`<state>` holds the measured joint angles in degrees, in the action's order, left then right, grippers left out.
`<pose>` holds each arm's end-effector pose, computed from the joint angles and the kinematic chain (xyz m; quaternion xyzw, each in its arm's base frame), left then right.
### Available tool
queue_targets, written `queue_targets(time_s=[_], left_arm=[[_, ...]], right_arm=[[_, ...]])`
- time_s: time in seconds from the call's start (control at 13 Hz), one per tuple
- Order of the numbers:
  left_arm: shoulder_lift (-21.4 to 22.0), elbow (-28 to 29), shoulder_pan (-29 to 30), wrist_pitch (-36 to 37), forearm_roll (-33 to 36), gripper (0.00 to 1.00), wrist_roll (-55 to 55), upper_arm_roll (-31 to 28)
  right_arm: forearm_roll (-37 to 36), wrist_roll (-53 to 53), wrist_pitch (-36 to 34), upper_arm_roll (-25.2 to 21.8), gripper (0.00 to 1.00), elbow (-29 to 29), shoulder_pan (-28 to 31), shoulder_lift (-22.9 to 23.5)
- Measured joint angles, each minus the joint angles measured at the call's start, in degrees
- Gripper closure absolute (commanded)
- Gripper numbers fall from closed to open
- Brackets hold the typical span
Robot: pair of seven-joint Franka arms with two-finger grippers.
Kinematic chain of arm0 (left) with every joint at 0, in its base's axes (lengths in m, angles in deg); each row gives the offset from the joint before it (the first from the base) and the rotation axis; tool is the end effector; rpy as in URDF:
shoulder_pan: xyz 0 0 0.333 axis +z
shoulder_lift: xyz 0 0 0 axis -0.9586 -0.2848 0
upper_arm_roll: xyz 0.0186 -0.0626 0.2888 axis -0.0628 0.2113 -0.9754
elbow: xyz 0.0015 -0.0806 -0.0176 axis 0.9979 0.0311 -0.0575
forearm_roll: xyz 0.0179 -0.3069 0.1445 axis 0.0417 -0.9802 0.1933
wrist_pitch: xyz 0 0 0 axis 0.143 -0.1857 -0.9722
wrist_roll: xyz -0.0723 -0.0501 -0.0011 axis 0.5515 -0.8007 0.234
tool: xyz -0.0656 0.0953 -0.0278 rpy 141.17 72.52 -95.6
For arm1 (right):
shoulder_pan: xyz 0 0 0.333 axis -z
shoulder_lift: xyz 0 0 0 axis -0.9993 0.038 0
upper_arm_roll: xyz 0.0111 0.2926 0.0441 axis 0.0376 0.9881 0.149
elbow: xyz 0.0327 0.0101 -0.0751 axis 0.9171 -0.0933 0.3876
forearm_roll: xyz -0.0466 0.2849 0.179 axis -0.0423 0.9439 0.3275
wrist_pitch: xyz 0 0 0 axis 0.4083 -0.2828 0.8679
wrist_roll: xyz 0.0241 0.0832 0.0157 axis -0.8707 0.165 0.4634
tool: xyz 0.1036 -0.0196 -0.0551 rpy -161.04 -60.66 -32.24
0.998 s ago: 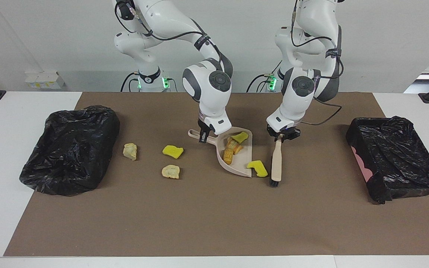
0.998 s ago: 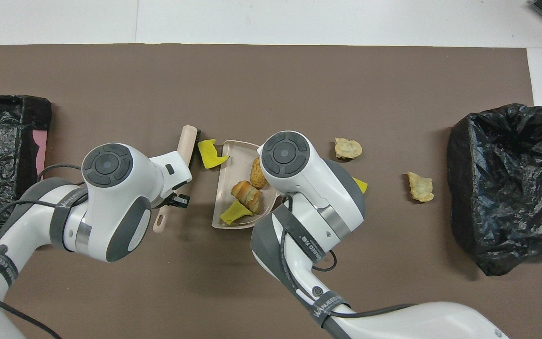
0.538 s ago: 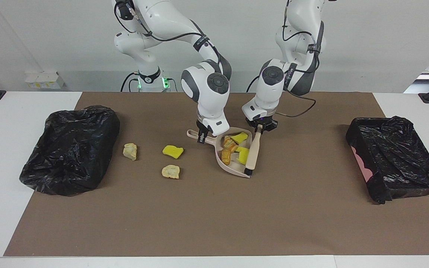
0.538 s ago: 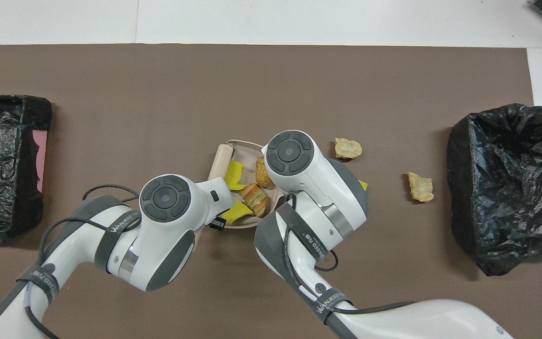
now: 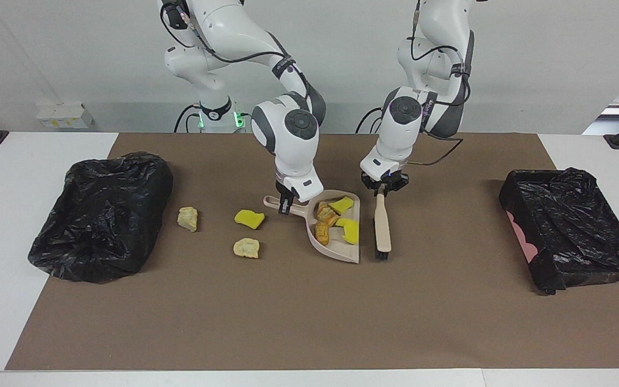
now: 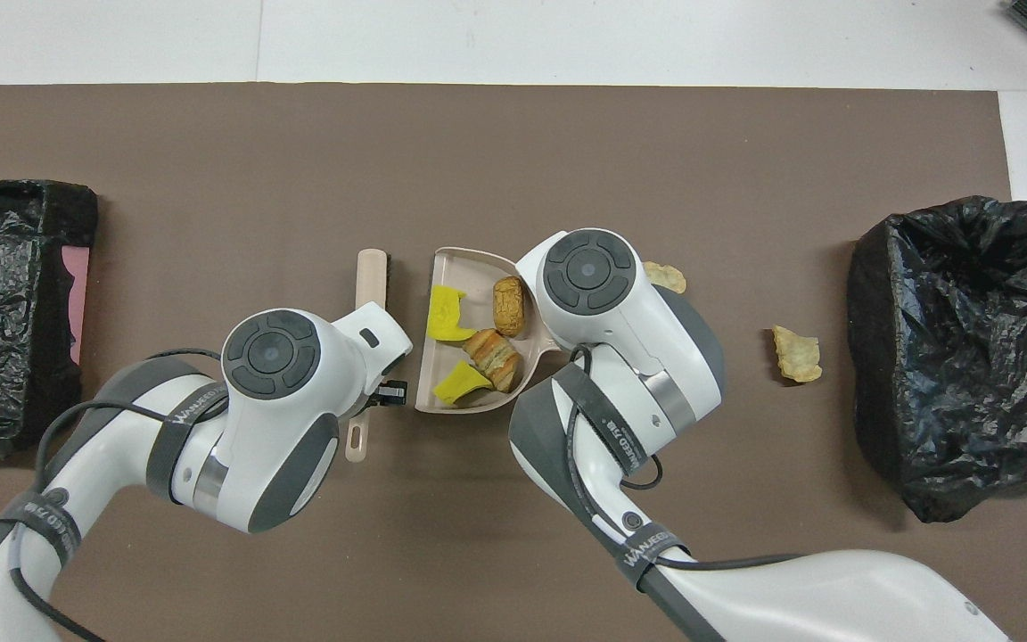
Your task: Sweep and dump trash in bin
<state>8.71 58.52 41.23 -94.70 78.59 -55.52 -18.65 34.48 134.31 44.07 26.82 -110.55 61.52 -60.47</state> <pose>0.4320 -0.2368 0.3556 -0.9983 0.0516 0.0229 0.0111 0.5129 0.2814 0.3598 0.7690 0.6352 -0.0586 0.0431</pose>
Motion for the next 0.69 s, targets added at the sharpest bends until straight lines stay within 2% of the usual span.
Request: queue_targets(time_s=[0.38, 0.69], left_arm=[[0.23, 1.30, -0.46, 0.18, 0.00, 1.00, 7.63, 0.77], [1.74, 2.89, -6.78, 1.54, -1.50, 1.00, 11.89, 1.52]], right_arm=[[3.15, 5.83, 0.57, -0.11, 1.00, 1.55, 4.43, -1.39], [9.22, 17.27, 0.56, -0.27, 1.00, 1.77, 12.37, -3.06]])
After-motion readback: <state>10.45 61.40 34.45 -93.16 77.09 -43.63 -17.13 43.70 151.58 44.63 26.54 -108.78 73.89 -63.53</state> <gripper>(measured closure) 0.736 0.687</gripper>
